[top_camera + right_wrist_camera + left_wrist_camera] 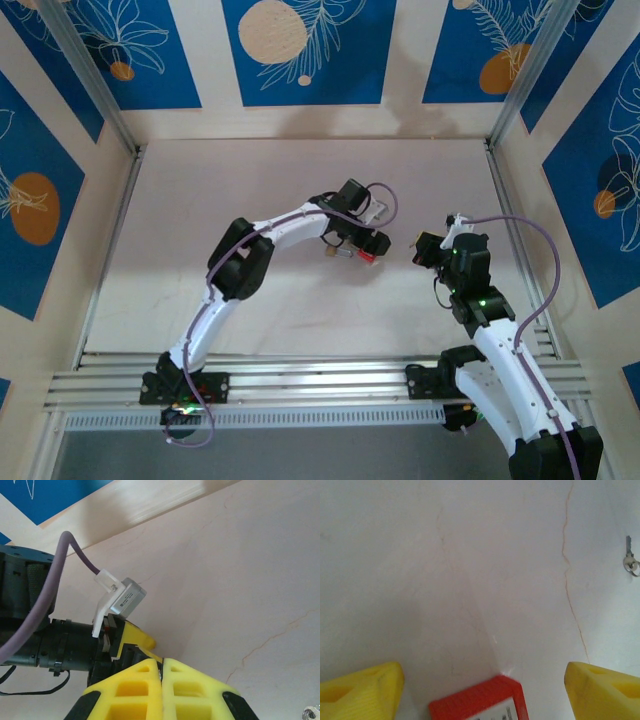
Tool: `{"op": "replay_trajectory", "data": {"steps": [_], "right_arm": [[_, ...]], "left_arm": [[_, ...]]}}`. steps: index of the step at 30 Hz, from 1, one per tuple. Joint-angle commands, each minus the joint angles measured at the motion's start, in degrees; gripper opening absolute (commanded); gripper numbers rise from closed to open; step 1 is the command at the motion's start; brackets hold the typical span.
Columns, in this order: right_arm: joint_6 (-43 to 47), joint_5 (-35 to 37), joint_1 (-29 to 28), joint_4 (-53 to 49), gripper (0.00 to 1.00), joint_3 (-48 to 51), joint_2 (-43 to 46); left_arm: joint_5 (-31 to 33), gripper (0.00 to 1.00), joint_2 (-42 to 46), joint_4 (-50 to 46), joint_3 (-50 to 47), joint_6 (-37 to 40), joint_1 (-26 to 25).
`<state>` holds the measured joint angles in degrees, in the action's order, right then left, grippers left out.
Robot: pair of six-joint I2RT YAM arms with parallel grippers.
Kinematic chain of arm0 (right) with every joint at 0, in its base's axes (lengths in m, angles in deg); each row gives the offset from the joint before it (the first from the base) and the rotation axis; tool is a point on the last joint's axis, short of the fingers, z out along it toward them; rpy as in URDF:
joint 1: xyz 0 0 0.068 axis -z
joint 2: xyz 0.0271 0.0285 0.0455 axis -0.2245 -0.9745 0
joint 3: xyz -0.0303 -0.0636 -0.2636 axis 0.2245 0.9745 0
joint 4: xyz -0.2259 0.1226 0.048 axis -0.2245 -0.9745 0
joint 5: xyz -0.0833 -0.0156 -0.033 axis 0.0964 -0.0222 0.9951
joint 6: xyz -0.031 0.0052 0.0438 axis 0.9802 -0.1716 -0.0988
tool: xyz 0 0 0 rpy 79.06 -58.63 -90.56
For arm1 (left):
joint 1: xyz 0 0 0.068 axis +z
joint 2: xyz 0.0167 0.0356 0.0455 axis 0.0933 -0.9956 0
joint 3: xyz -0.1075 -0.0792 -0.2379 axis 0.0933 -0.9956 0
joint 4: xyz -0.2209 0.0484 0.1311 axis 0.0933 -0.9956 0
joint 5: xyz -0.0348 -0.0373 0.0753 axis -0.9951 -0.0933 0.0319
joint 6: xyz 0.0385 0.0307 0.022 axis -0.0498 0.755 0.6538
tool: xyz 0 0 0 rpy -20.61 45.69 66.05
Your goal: Unlock with the key
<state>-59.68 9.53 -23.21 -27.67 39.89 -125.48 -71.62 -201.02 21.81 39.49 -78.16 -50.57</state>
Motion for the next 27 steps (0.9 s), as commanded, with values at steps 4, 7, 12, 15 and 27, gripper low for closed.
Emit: {"op": "replay_trajectory", "data": {"steps": [4,7,12,15,27], "right_arm": [[-0.44,-1.04,0.48,0.59,0.0,0.03,0.64],[-0.45,-0.96,0.5,0.27,0.0,0.16,0.81],[-0.39,-0.89,0.53,-0.15,0.0,0.09,1.27],[-0.36,-0.82,0.8,-0.48,0.0,-0.01,1.85],[-1.73,-0.92,3.36,-1.01,0.0,0.42,3.15]], "left_arm": [[-1.16,0.83,6.42,-3.02,-6.83,-2.22,-0.49],[-2.11,0.83,8.24,-1.77,-8.94,-2.94,-1.23],[-3.68,0.83,8.56,-2.38,-8.92,-3.64,-2.6],[-3.98,0.83,9.7,-2.85,-9.33,-3.58,-3.0],[14.91,0.8,6.46,-16.62,-0.88,8.86,-5.67]]}}
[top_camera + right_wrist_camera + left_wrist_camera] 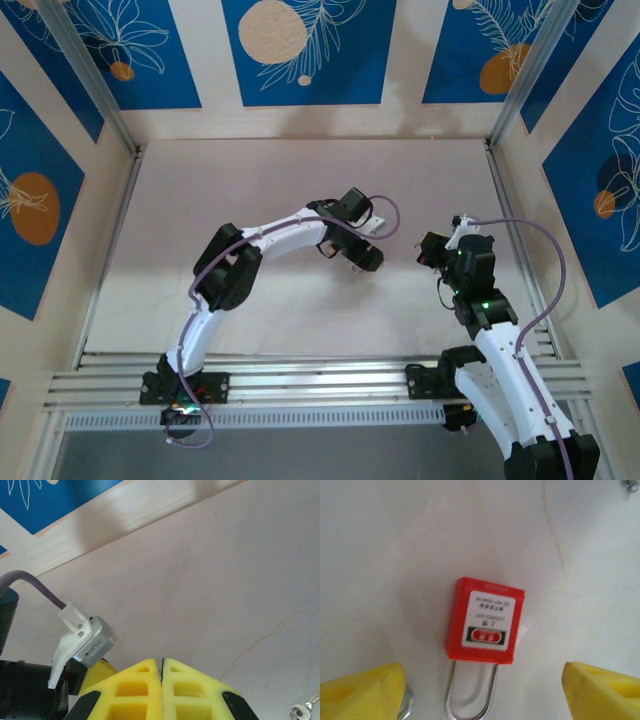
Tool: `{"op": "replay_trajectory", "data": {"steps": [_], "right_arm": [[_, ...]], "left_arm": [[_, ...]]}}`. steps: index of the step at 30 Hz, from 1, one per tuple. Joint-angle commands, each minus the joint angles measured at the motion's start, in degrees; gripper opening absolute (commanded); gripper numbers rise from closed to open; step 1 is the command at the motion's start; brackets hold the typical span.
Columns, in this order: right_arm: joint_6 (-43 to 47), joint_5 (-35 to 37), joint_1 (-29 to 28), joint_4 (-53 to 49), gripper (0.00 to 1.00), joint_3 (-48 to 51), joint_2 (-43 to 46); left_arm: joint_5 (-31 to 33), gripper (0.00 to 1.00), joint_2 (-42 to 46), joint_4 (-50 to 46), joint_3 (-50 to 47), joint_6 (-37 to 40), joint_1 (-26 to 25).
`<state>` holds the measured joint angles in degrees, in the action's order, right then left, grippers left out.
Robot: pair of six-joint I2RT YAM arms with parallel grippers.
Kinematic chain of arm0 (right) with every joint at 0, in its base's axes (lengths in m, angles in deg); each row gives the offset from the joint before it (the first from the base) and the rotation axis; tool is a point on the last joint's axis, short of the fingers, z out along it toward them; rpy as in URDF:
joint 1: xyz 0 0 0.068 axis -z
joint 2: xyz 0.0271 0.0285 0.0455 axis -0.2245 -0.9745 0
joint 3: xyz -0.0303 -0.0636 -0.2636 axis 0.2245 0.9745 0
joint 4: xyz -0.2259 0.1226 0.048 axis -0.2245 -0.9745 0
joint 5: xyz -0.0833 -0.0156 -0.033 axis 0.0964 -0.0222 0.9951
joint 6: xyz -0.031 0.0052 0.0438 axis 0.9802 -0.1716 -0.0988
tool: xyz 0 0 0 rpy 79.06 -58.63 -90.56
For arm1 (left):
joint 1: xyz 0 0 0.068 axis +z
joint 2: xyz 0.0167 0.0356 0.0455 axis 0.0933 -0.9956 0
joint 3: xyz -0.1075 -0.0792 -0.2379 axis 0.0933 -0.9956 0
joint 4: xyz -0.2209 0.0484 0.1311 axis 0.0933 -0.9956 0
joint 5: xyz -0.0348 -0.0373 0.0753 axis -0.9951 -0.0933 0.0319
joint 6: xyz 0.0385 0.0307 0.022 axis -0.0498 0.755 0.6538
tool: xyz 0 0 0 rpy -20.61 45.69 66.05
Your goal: Unlock with the key
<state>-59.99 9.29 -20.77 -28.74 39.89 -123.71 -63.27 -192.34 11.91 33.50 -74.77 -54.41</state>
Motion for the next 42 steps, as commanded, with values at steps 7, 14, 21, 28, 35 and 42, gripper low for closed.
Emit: {"op": "replay_trajectory", "data": {"steps": [7,14,21,28,35,42], "right_arm": [[-2.34,-2.45,2.98,-0.39,0.0,0.74,2.12],[-2.77,-3.43,3.47,0.11,0.0,1.12,2.17],[-2.96,-3.94,3.52,0.51,0.0,1.44,2.12],[-2.96,-4.21,3.57,0.41,0.0,1.57,2.14],[-2.79,-3.85,3.62,0.2,0.0,1.44,2.54],[-2.87,-4.14,4.23,0.2,0.0,1.19,2.63]], "left_arm": [[7.74,0.68,-6.93,-9.9,11.61,8.36,-3.3],[10.37,0.66,-11.07,-13.63,16.95,11.14,-4.73],[11.41,0.65,-13.29,-15.01,19.01,11.51,-5.08],[14.13,0.59,-15.55,-15.8,20.36,11.69,-5.86],[15.23,0.47,-15.94,-14.97,20.13,11.76,-6.19],[14.48,0.39,-10.43,-7.01,12.32,11.54,-6.13]]}}
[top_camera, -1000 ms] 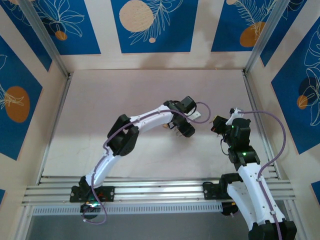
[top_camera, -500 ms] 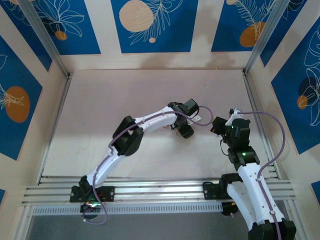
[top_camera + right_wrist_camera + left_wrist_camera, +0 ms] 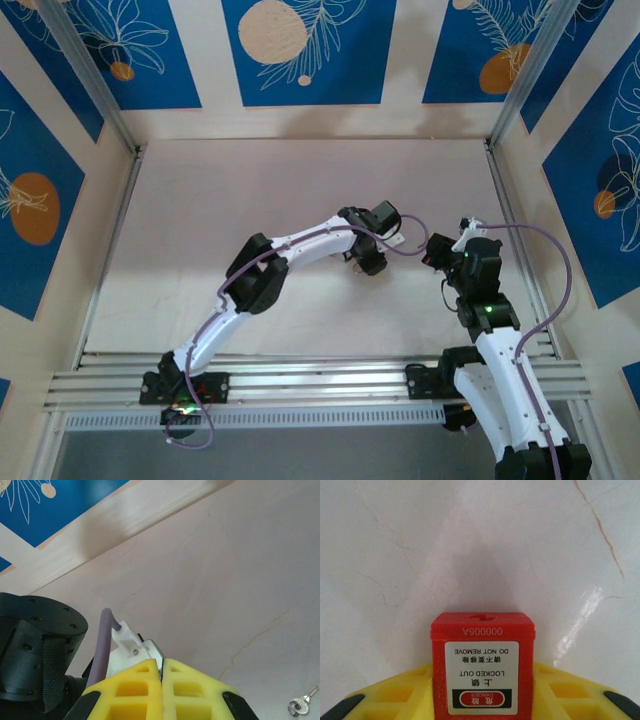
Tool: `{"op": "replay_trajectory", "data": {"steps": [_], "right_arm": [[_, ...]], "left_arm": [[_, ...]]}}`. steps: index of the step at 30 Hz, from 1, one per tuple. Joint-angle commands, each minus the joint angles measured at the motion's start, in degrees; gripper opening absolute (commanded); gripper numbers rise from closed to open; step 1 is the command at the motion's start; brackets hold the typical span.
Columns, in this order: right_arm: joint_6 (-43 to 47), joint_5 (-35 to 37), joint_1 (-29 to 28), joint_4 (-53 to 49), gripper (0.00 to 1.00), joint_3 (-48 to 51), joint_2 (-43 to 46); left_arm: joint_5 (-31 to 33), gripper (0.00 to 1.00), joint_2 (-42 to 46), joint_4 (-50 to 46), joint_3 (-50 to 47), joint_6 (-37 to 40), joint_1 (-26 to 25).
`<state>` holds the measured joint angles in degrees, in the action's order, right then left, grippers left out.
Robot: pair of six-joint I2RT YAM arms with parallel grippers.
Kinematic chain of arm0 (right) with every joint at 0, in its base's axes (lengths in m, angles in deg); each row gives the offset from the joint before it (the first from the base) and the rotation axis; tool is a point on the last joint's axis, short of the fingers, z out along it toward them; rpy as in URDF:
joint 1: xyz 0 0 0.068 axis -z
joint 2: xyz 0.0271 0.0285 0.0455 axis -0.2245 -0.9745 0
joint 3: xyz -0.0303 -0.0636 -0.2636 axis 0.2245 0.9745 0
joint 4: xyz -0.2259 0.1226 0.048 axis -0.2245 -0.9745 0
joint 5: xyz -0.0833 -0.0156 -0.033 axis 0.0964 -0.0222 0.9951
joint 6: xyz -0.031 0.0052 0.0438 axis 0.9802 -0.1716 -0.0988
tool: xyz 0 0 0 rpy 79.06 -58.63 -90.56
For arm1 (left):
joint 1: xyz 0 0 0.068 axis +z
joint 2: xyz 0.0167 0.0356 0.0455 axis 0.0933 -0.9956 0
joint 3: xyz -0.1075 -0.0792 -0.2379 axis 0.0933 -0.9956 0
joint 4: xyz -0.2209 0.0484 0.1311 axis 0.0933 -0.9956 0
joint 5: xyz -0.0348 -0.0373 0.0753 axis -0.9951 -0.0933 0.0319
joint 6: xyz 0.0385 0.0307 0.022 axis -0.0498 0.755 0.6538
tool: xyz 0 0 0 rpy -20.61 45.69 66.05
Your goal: Unlock with the key
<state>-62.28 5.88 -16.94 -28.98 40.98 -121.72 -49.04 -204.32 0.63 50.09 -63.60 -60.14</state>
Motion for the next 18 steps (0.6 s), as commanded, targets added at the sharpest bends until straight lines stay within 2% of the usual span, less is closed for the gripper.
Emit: {"op": "replay_trajectory", "data": {"steps": [1,5,18], "right_arm": [[-0.67,-0.89,0.42,0.45,0.0,0.08,0.66],[-1.46,-1.76,0.68,0.78,0.0,-0.09,0.52],[-3.67,-6.28,3.06,0.72,0.0,-2.68,0.39]], "left_arm": [[0.02,0.38,2.62,5.87,-5.73,0.11,-0.41],[-1.44,0.34,8.12,14.68,-13.59,0.24,-0.32],[-3.35,0.34,22.82,39.96,-34.11,0.17,0.12]]}}
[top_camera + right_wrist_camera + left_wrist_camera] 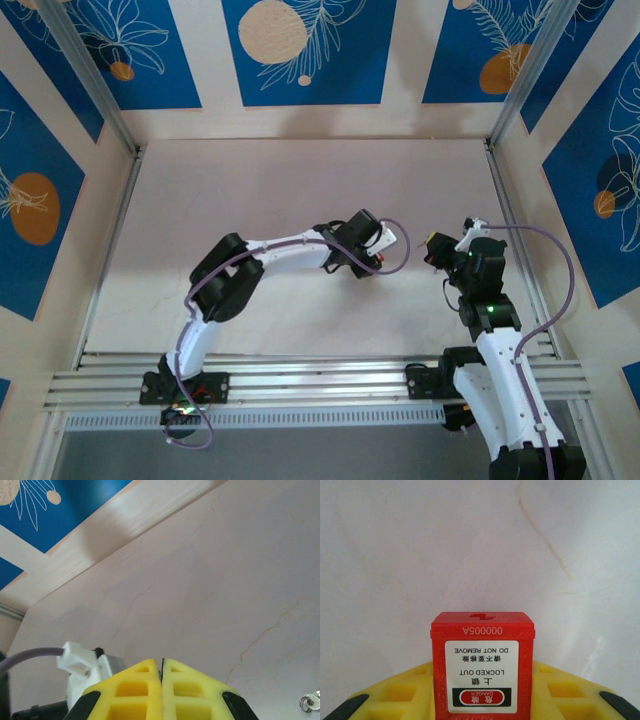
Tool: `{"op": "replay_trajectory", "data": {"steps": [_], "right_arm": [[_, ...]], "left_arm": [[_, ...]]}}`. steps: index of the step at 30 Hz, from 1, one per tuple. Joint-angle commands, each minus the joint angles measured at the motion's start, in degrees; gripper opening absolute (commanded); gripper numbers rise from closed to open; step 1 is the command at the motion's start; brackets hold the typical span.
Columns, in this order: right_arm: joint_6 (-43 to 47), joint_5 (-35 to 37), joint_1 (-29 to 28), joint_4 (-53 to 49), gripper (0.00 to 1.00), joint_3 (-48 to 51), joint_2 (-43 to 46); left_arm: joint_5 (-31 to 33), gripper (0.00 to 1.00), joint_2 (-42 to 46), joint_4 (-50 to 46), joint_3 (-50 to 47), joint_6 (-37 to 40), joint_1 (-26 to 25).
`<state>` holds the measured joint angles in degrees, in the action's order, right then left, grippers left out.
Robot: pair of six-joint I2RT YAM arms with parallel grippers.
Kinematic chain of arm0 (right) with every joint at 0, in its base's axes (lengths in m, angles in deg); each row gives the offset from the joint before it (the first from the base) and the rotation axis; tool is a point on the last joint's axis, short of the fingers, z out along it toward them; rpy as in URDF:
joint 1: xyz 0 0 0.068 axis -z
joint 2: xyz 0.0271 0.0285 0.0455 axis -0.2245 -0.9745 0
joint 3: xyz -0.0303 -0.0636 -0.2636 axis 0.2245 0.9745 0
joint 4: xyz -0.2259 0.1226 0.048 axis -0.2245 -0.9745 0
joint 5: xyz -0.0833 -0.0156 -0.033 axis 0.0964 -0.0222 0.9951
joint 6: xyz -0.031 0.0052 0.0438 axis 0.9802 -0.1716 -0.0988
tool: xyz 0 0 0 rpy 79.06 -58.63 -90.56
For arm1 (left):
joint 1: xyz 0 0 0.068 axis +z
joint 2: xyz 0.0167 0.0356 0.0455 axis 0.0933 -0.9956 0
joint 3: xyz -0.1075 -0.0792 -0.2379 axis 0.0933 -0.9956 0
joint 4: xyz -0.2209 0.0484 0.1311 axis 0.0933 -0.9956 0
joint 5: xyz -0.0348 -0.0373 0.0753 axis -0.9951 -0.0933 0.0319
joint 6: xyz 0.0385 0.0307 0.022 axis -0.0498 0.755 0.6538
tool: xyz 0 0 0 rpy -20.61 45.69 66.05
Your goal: Unlock with the key
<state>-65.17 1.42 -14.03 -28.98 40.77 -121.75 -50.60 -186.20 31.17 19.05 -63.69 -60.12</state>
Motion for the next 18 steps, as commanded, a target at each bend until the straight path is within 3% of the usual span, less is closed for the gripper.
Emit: {"op": "replay_trajectory", "data": {"steps": [1,10,18], "right_arm": [[-0.67,-1.71,-0.36,0.62,0.0,-2.64,0.47],[-0.43,-0.1,-6.17,1.74,0.0,-3.48,0.95],[-2.69,3.82,-11.45,3.08,0.0,-2.9,1.08]], "left_arm": [[-2.18,0.34,6.02,12.44,-5.27,0.51,0.14],[-5.2,0.35,15.42,37.56,-23.01,1.58,0.01],[-5.34,0.33,19.79,46.21,-29.58,1.56,-0.38]]}}
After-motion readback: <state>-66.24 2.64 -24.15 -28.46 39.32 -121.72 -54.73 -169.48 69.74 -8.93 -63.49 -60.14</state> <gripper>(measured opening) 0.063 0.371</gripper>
